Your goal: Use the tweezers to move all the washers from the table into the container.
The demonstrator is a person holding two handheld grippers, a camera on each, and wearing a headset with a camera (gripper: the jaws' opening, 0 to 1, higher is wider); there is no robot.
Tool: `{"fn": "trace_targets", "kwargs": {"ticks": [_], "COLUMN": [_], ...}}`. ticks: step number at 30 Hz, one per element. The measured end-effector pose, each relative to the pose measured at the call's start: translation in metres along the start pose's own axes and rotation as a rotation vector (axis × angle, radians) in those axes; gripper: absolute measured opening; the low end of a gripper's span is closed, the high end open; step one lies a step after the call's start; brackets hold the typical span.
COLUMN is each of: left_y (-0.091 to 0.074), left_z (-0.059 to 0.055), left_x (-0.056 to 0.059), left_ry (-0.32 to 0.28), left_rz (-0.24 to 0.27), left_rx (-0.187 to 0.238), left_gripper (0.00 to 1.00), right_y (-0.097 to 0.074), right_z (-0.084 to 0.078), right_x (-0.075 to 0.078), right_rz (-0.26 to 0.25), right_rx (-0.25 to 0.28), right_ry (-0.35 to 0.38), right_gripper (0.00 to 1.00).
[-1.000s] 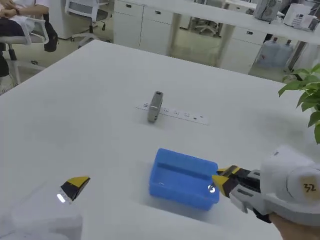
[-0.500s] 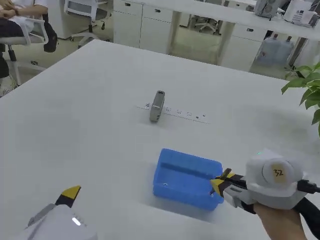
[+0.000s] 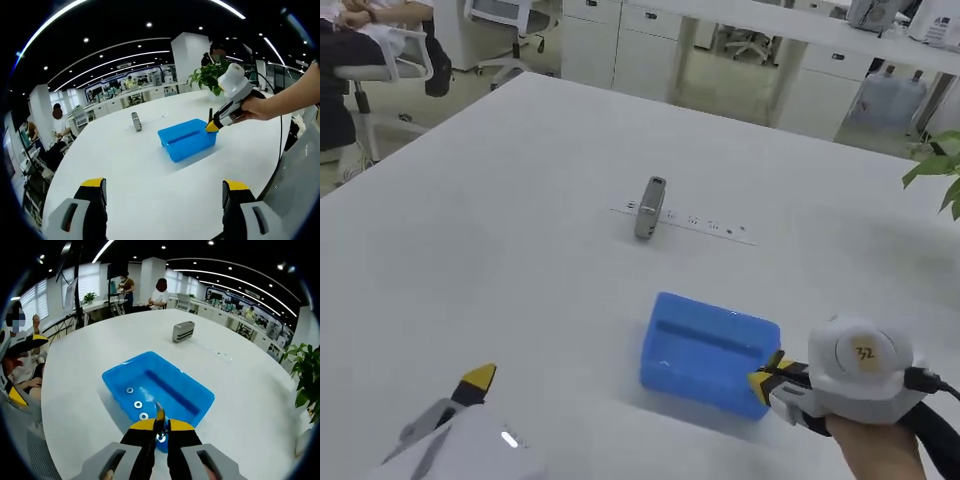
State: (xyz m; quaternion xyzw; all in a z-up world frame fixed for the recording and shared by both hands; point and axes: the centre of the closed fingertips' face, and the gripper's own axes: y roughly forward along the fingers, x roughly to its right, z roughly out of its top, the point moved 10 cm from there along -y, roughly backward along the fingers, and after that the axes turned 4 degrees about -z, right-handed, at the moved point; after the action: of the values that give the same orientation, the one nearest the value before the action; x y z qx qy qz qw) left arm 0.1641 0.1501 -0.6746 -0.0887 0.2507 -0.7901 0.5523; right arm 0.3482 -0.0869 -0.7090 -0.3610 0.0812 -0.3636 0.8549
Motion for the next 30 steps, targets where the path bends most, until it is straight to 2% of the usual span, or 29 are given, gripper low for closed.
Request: {"fn": "trace_targets", "kwargs": {"ticks": [4,10,18,24,30], "left_y": [0.001,0.001,0.001,0.001,0.001], "left_z": [-0.002,-0.001,-0.002,-0.002,-0.003], "left_x": [0.0,0.0,-0.001,0.0,0.0], "left_ry": [0.008,0.01,0.013,0.028,0.03], "left_rz": [0.003,0.014,0.019,0.018,0.018], "left_rx": [-0.02,-0.018,-0.029,-0.033,-0.036], "left_gripper": [0.99,0.99,0.99,0.99,0.99], "right_y": [0.001,-0.001,-0.006,-0.02,-0.051], "right_z": [0.001,0.002,0.006,0.01,0.024], "right_x": [-0.001,-0.002,0.0,0.002,0.001], "right_rz": [0.0,-0.004,-0.023,-0.025,-0.052], "right_rx": [-0.003,-0.003,0.021,0.054,0.119], "right_ry": [-0.002,0.012,0.028,0.061,0.014], "right_gripper": [0.04,0.05,0.05,0.05,0.05]}}
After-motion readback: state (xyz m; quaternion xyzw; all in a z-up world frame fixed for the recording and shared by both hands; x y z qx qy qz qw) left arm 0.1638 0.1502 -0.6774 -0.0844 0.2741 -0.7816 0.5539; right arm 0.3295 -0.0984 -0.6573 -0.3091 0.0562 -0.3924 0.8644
